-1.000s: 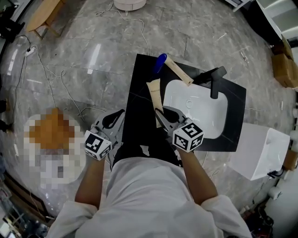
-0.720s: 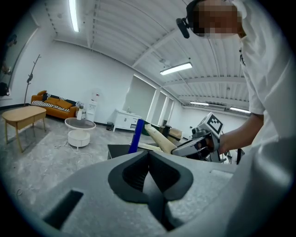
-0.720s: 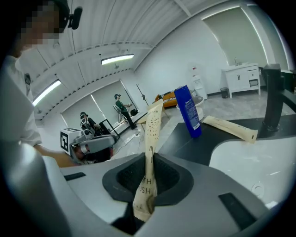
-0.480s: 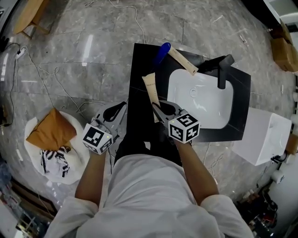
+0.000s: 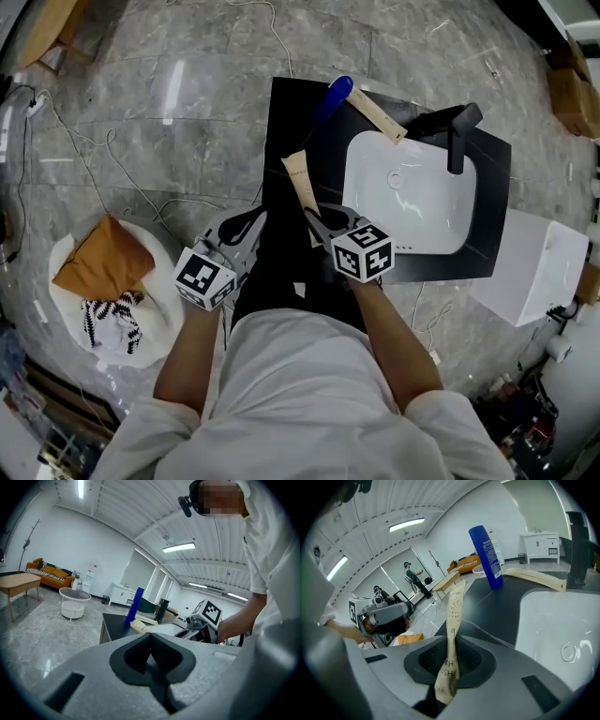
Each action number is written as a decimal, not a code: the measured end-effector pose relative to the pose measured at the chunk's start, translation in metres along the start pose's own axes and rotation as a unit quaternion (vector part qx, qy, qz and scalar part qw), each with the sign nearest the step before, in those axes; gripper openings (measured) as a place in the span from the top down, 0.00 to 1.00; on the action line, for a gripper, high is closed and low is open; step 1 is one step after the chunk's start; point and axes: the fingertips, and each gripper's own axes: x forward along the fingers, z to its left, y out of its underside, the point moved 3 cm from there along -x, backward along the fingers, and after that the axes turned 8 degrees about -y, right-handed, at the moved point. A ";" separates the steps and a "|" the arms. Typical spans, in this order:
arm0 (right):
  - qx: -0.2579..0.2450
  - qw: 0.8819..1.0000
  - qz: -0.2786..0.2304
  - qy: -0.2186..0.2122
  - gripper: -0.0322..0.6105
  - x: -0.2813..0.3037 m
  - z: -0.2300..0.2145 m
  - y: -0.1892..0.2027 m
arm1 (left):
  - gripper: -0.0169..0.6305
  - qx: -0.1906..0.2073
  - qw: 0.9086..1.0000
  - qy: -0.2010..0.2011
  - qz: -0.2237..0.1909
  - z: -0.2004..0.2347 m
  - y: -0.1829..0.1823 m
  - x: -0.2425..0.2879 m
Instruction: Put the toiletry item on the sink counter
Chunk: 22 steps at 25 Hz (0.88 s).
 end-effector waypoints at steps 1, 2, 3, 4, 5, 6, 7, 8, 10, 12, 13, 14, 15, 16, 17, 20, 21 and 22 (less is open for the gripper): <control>0.002 1.000 0.003 0.001 0.87 0.002 -0.001 0.002 | 0.95 -0.002 1.000 -0.001 0.001 0.001 0.001 0.000; 0.005 1.000 0.006 0.002 0.87 0.003 -0.002 0.003 | 0.95 -0.003 1.000 -0.001 0.002 0.002 0.003 -0.001; 0.007 1.000 0.009 0.003 0.87 0.004 -0.003 0.005 | 0.95 -0.005 1.000 -0.002 0.003 0.003 0.004 -0.001; 0.008 1.000 0.012 0.004 0.87 0.006 -0.003 0.006 | 0.95 -0.007 1.000 -0.002 0.005 0.005 0.006 -0.002; 0.010 1.000 0.015 0.004 0.87 0.007 -0.003 0.007 | 0.95 -0.009 1.000 -0.003 0.006 0.005 0.008 -0.003; 0.011 1.000 0.017 0.005 0.87 0.008 -0.004 0.008 | 0.95 -0.010 1.000 -0.003 0.008 0.006 0.009 -0.003; 0.013 1.000 0.020 0.005 0.87 0.009 -0.005 0.009 | 0.95 -0.012 1.000 -0.002 0.009 0.006 0.011 -0.002; 0.014 1.000 0.023 0.005 0.87 0.011 -0.006 0.010 | 0.95 -0.013 1.000 -0.001 0.010 0.006 0.012 -0.001; 0.013 0.999 0.030 0.006 0.87 0.014 -0.008 0.012 | 0.95 -0.016 1.000 0.001 0.012 0.005 0.015 0.001; 0.010 0.999 0.038 0.008 0.87 0.017 -0.007 0.016 | 0.95 -0.020 1.000 0.003 0.013 0.004 0.018 0.001; 0.009 0.999 0.041 0.009 0.87 0.019 -0.007 0.017 | 0.95 -0.021 1.000 0.005 0.013 0.003 0.019 0.001; 0.009 0.999 0.044 0.010 0.87 0.020 -0.008 0.019 | 0.95 -0.022 1.000 0.006 0.015 0.003 0.020 0.001; 0.008 0.999 0.046 0.011 0.87 0.021 -0.008 0.020 | 0.95 -0.022 1.000 0.006 0.016 0.002 0.021 0.002; 0.008 0.999 0.047 0.012 0.87 0.022 -0.009 0.020 | 0.95 -0.023 1.000 0.007 0.017 0.002 0.023 0.002; 0.006 0.999 0.048 0.013 0.87 0.022 -0.009 0.020 | 0.95 -0.024 1.000 0.008 0.018 0.002 0.023 0.003; -0.003 0.999 0.051 0.016 0.87 0.024 -0.009 0.019 | 0.95 -0.027 0.999 0.007 0.020 0.003 0.026 0.004; -0.007 0.998 0.053 0.018 0.87 0.024 -0.009 0.019 | 0.95 -0.028 0.999 0.006 0.021 0.004 0.027 0.004; -0.011 0.998 0.053 0.020 0.87 0.024 -0.009 0.018 | 0.95 -0.029 0.999 0.005 0.022 0.004 0.028 0.004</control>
